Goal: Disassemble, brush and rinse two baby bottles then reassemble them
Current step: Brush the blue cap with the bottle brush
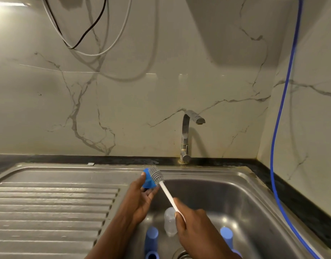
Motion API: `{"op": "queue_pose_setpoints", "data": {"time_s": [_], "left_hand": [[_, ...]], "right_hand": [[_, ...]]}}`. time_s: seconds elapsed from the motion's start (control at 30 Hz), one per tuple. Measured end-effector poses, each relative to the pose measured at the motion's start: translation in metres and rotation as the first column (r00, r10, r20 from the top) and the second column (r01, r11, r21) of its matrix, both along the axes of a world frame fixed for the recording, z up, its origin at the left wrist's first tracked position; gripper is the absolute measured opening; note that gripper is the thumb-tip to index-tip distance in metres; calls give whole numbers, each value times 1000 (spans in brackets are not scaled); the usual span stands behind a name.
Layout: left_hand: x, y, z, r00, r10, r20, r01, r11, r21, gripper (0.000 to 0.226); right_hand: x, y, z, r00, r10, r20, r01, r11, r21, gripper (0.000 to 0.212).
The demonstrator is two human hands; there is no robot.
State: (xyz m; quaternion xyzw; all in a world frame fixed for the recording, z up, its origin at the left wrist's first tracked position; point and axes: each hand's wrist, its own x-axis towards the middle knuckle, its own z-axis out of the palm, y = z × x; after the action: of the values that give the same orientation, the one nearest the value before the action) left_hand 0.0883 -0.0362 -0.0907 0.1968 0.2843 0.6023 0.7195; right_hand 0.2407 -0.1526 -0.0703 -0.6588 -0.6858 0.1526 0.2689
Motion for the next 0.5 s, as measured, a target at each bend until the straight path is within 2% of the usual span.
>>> {"op": "queue_pose_setpoints", "data": {"time_s": [0.17,0.33,0.4,0.5], "left_hand": [[10,-9,8,976,-103,-191,125,986,109,29],[14,-11,11,960,-169,-222,195,976,98,43],[15,-10,10,958,-136,-253,159,985,73,45],[13,-5,3,981,-54,-185,64,997,46,39]], "right_hand": [[11,8,3,995,-70,-78,72,997,34,46],[14,6,4,995,-54,-82,58,998,39,45],[14,5,4,997,-31,-70,34,999,43,46],[9,1,6,999,-36,-40,36,999,-12,47]]}}
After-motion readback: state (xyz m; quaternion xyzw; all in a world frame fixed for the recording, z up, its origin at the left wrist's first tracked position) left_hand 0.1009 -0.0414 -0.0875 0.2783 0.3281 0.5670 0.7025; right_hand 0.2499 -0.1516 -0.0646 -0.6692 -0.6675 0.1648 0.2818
